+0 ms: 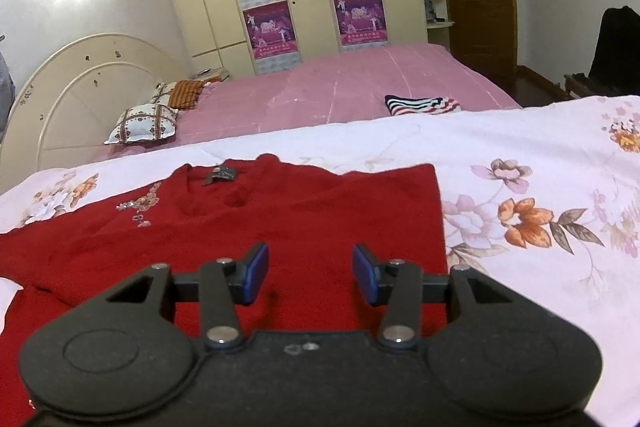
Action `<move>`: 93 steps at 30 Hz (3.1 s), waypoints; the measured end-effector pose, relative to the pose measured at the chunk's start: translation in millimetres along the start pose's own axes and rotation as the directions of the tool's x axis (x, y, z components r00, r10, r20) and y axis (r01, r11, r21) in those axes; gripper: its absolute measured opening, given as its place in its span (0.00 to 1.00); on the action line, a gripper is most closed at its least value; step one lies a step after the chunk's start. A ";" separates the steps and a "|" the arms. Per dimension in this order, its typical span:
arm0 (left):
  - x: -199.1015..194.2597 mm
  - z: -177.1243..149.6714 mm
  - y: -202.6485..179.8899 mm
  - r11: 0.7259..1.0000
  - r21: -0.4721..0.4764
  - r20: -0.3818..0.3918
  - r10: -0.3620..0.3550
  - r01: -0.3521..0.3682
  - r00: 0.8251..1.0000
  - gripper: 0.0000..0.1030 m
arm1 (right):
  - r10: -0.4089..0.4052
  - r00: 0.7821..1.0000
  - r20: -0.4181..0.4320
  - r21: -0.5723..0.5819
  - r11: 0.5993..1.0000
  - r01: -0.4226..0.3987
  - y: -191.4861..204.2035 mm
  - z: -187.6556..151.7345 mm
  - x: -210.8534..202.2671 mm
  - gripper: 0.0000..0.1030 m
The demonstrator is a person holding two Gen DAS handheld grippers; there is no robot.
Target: Fold small clothes
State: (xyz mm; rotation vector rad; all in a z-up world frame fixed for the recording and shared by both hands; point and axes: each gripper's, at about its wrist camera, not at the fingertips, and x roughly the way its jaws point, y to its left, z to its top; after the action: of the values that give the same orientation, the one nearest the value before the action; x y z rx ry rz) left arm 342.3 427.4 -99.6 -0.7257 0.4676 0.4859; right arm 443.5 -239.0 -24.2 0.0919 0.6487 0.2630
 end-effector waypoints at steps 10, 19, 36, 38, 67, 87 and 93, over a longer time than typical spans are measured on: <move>-0.7 -140.0 -261.4 0.791 0.544 -0.200 -0.203 0.281 0.959 0.04 | 0.009 1.000 0.016 0.023 1.000 -0.010 6.1 1.4 -8.6 0.45; -8.1 -263.6 -376.3 0.646 0.643 -0.375 -0.204 0.412 0.904 0.04 | 0.012 1.000 0.016 0.135 0.991 -0.014 -17.8 -2.5 -24.3 0.47; -62.2 -186.9 -239.7 0.737 0.659 -0.193 -0.027 0.150 0.981 0.57 | 0.330 0.942 -0.058 0.511 0.821 -0.256 2.9 -18.6 34.1 0.53; -57.2 -178.8 -226.4 0.750 0.648 -0.189 -0.009 0.131 0.982 0.57 | 0.358 0.932 -0.051 0.546 0.792 -0.274 8.7 -20.8 42.4 0.53; -72.0 -190.8 -237.9 0.754 0.647 -0.090 -0.066 0.109 0.994 0.06 | 0.026 0.998 -0.055 0.235 0.972 -0.012 -15.7 -1.3 31.2 0.10; -18.5 -175.0 -283.4 0.734 0.644 -0.201 -0.112 0.217 0.973 0.06 | -0.037 0.999 -0.029 0.205 0.978 0.042 -40.1 -3.4 13.3 0.16; 12.0 -159.4 -298.3 0.753 0.628 -0.183 -0.105 0.199 0.977 0.06 | -0.033 0.999 0.011 0.140 0.990 0.032 -31.0 18.5 20.9 0.35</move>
State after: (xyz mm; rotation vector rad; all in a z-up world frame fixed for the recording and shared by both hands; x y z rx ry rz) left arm 483.8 122.6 -59.4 -0.1190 0.6546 0.0930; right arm 477.3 -263.2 -26.8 0.2174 0.6545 0.1850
